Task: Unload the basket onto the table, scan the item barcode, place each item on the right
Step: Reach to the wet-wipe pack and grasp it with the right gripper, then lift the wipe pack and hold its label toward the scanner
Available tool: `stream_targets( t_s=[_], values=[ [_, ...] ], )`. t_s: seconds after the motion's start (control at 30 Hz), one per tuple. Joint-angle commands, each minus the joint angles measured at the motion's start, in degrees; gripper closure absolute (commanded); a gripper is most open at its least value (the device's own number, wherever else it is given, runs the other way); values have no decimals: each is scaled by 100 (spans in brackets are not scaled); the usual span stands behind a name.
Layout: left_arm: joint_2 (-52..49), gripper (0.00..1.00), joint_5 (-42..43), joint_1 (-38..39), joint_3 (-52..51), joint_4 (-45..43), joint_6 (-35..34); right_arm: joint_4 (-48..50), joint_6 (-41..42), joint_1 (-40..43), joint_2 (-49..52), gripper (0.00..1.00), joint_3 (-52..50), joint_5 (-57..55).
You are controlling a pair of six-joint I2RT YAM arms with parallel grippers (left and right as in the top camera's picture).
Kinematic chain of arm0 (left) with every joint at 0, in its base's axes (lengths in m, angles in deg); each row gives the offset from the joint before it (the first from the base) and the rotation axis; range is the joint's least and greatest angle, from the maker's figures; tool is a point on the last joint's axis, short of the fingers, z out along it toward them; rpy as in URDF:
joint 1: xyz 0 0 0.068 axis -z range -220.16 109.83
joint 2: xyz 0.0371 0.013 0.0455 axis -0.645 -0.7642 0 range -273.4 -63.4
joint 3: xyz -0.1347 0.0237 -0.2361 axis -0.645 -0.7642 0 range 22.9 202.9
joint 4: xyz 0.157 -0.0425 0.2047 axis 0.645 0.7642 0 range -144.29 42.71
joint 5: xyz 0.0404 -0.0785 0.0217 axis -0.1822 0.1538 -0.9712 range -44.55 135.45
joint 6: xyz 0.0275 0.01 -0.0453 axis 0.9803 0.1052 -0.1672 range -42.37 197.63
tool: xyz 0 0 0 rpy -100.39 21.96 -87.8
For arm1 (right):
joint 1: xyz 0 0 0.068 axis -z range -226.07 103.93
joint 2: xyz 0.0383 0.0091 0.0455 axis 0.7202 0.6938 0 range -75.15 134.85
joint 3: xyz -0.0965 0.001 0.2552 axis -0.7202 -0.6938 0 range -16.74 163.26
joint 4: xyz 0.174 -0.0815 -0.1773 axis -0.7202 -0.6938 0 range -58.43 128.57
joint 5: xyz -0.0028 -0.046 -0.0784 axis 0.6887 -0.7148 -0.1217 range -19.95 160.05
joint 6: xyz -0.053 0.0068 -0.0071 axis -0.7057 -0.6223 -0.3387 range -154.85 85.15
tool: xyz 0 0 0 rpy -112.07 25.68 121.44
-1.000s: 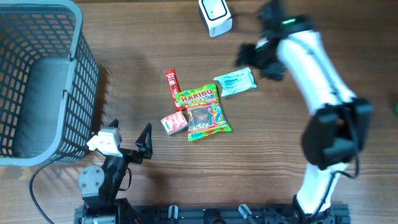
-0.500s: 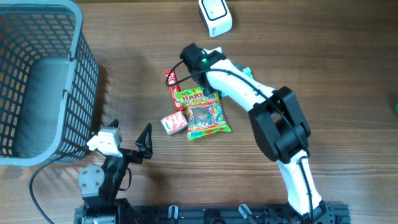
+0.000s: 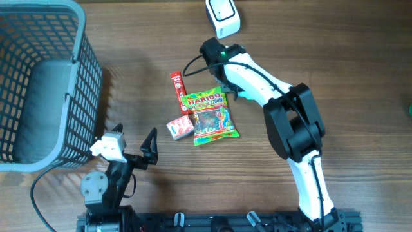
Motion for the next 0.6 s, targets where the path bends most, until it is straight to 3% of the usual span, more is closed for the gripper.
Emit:
stream_targets(
  t_s=[0.0, 0.1, 0.2, 0.3, 0.4, 0.57],
  values=[
    [4, 0, -31, -26, -20, 4, 92, -601, -389, 57, -35, 96, 927, 1910],
    [4, 0, -31, -26, -20, 4, 92, -977, -1705, 251, -494, 96, 1733, 5191],
    [4, 0, -31, -26, -20, 4, 92, -999, -2597, 592, -929, 96, 1770, 7654],
    [4, 0, -31, -26, -20, 4, 92, -1222, -4129, 850, -962, 95, 1757, 9704],
    [4, 0, -31, -26, -20, 4, 92, -1174, -4889, 999, -962, 96, 1698, 11722],
    [4, 0, -31, -26, -20, 4, 92, -693, -4422, 1008, -968, 95, 1700, 12006]
  ],
)
